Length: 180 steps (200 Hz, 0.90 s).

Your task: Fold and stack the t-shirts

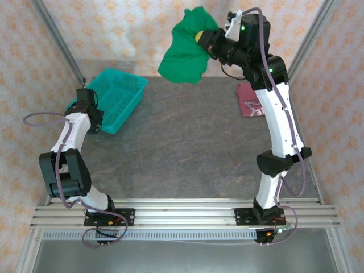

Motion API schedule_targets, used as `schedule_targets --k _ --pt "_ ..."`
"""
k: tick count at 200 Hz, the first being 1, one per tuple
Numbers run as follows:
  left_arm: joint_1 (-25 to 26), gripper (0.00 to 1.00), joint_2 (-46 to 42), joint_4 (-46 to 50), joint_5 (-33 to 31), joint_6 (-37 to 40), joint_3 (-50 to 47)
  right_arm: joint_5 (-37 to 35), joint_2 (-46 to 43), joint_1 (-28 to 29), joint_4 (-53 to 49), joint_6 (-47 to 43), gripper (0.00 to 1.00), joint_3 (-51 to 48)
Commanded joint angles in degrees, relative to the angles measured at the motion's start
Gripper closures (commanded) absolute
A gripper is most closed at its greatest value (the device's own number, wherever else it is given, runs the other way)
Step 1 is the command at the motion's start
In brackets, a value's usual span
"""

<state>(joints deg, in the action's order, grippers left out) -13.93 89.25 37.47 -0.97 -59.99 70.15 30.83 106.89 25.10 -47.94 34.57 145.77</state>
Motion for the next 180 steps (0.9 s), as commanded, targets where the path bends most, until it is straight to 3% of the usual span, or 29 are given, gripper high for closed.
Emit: schedule_targets --k 1,45,78,87,103,110,115,123,136,154,180 --pt "-0.67 1.0 2.51 0.9 -6.19 -7.98 2.98 -5.48 0.07 0.54 -13.1 -6.05 1.0 -7.4" --pt "-0.75 1.0 5.72 -1.5 -6.86 -10.07 5.08 -7.19 -7.65 2.26 -3.03 -4.2 1.0 -37.25" --pt "-0.6 1.0 8.65 -6.15 -2.08 -6.08 6.05 -9.8 -5.12 3.83 -2.45 -2.5 1.0 -45.36" --pt "-0.46 0.88 8.32 -7.23 -0.72 -5.14 5.95 -10.5 -3.4 3.91 -2.85 -2.06 1.0 -46.21" --pt "0.32 0.46 6.42 -9.68 0.82 -3.24 5.54 -10.42 0.29 4.33 -3.29 -0.97 0.95 -45.97" --pt "0.8 0.33 5.6 -9.19 0.82 -2.07 6.28 -10.17 2.01 4.61 -3.22 -0.86 0.85 -45.1" --pt "1.15 0.2 4.99 -8.65 0.87 -1.03 6.96 -9.53 3.27 4.68 -2.9 -0.74 0.74 -44.16" --pt "1.82 0.09 4.05 -7.96 1.25 0.48 8.0 -6.7 5.36 4.94 -1.16 -0.7 0.55 -42.42" --pt "2.67 0.0 2.16 -6.68 1.66 2.51 9.45 -4.29 7.44 5.0 0.54 -0.32 0.42 -39.06" --pt "3.47 0.0 -1.02 -5.42 2.05 5.17 10.83 -3.54 8.46 4.9 0.25 -2.16 0.28 -33.92" --pt "4.36 0.0 -5.31 -1.97 3.62 8.8 13.31 -4.86 7.45 3.72 -7.27 -7.11 0.24 -28.01"
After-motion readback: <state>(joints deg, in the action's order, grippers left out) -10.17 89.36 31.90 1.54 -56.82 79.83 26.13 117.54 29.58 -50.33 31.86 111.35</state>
